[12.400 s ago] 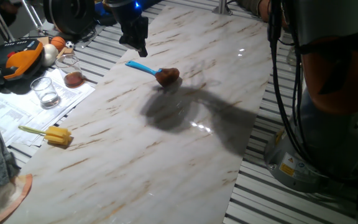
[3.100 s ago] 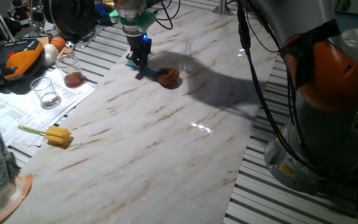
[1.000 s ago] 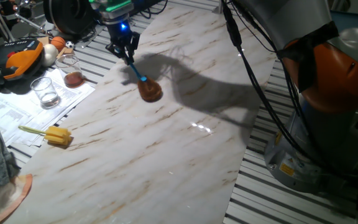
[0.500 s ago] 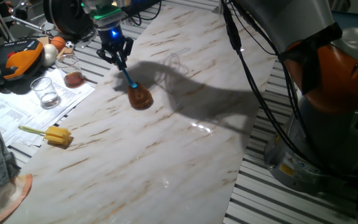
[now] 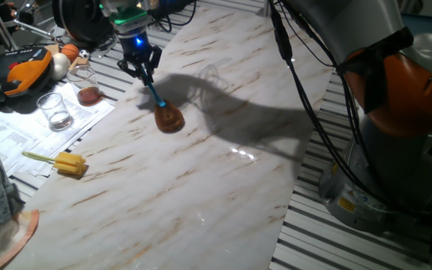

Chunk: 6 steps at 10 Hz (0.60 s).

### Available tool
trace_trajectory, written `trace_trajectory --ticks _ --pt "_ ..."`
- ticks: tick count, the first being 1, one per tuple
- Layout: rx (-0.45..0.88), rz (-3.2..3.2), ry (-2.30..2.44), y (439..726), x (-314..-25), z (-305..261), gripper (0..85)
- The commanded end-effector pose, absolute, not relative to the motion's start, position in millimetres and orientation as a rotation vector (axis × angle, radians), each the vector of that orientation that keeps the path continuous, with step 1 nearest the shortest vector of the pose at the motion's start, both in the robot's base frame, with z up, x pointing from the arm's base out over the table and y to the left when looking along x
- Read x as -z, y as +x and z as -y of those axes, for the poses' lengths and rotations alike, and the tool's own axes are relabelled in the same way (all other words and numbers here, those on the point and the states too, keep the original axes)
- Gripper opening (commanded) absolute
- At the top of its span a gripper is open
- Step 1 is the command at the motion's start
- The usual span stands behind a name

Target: Scrub the table with a brush

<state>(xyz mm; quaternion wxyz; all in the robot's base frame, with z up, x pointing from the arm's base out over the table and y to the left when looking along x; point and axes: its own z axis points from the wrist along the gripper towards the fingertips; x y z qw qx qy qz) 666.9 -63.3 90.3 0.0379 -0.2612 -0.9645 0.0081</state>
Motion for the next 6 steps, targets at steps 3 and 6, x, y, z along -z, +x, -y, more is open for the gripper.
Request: trace_trajectory --ticks 3,6 --pt "-0.077 2.992 -0.77 665.6 -92.0 62.8 0.0" --pt "-0.081 3.017 -0.705 665.6 -92.0 62.8 0.0"
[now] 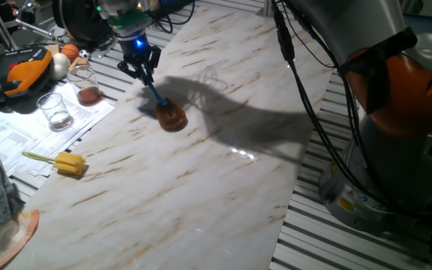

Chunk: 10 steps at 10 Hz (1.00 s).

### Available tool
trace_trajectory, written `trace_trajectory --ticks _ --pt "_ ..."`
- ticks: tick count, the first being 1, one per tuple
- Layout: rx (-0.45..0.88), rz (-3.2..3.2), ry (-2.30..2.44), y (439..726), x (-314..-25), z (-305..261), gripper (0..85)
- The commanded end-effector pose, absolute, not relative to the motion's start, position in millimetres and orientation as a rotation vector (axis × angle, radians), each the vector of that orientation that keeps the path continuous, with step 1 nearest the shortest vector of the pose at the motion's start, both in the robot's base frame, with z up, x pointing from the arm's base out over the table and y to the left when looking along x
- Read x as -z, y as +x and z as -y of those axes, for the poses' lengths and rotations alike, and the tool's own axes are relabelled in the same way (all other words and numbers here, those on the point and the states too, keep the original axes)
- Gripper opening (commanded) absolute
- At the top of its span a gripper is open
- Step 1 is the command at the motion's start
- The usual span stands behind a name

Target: Scrub the table with a brush

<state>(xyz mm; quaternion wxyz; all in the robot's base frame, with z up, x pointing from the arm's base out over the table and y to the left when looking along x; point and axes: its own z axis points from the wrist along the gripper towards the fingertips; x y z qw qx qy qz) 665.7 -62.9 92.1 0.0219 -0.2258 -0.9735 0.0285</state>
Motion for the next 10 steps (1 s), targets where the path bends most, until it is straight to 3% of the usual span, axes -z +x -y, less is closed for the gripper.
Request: trace_trajectory --ticks 1,7,10 --pt "-0.11 3.014 -0.667 665.6 -92.0 62.8 0.0" --pt "-0.021 3.018 -0.544 665.6 -92.0 62.8 0.0" --pt "-0.054 2.99 -0.633 672.1 -93.1 50.4 0.0"
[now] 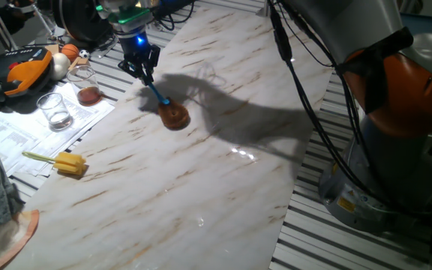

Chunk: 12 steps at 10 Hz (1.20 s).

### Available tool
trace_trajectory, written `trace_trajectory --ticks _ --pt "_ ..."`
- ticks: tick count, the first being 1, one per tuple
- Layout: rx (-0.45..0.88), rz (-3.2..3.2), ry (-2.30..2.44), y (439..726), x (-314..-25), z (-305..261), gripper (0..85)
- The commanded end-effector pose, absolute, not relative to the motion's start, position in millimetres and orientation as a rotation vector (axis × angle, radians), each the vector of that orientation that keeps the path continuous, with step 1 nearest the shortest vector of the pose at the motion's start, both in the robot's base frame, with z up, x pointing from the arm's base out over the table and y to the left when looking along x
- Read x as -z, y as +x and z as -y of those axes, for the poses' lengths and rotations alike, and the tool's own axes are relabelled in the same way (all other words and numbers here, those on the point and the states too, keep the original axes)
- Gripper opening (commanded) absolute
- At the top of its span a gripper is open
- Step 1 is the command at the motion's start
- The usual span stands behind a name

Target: Scrub the table with a brush

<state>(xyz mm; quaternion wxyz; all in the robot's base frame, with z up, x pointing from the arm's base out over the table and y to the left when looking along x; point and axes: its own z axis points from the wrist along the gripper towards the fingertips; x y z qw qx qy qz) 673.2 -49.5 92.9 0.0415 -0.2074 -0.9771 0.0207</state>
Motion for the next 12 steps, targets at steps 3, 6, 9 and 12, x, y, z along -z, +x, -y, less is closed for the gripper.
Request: trace_trajectory --ticks 3,6,9,12 --pt "-0.092 2.98 -0.69 686.0 -83.9 22.1 0.0" --pt "-0.115 2.96 -0.767 682.8 -84.5 -3.9 0.0" --pt "-0.116 2.936 -0.83 663.6 -86.5 -25.1 0.0" --pt "-0.167 2.976 -0.747 647.4 -82.7 -30.0 0.0"
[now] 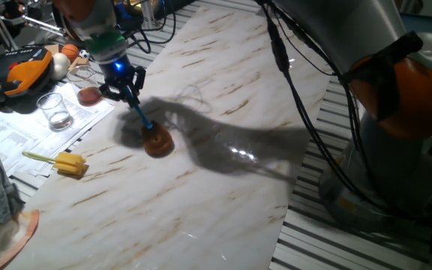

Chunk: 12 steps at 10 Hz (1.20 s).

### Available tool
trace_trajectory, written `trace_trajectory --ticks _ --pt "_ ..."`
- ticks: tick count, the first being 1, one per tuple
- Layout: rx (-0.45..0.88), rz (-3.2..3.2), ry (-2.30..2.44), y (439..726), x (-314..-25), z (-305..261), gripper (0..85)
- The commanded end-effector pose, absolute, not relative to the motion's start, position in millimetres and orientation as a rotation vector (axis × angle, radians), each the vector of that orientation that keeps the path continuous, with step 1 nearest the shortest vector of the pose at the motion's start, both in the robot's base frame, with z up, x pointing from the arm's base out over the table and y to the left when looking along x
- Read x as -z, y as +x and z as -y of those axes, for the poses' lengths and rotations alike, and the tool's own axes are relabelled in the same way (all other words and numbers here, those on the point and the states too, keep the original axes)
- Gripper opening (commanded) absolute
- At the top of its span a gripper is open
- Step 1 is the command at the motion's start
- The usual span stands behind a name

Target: Scrub the table with a brush

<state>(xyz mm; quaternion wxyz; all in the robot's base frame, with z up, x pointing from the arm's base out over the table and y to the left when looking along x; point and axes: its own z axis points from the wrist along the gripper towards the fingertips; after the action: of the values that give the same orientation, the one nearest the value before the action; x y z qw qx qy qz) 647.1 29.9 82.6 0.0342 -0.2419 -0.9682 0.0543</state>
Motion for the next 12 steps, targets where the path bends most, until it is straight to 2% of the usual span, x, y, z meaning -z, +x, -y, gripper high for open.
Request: trace_trajectory --ticks 1,4,7,12 --pt "-0.172 2.988 -0.708 645.8 -81.9 -27.9 0.0" --pt "-0.24 3.023 -0.612 651.0 -77.7 -15.3 0.0" --pt "-0.202 3.058 -0.53 665.4 -72.0 13.9 0.0" --pt "-0.174 3.044 -0.667 695.6 -78.4 16.5 0.0"
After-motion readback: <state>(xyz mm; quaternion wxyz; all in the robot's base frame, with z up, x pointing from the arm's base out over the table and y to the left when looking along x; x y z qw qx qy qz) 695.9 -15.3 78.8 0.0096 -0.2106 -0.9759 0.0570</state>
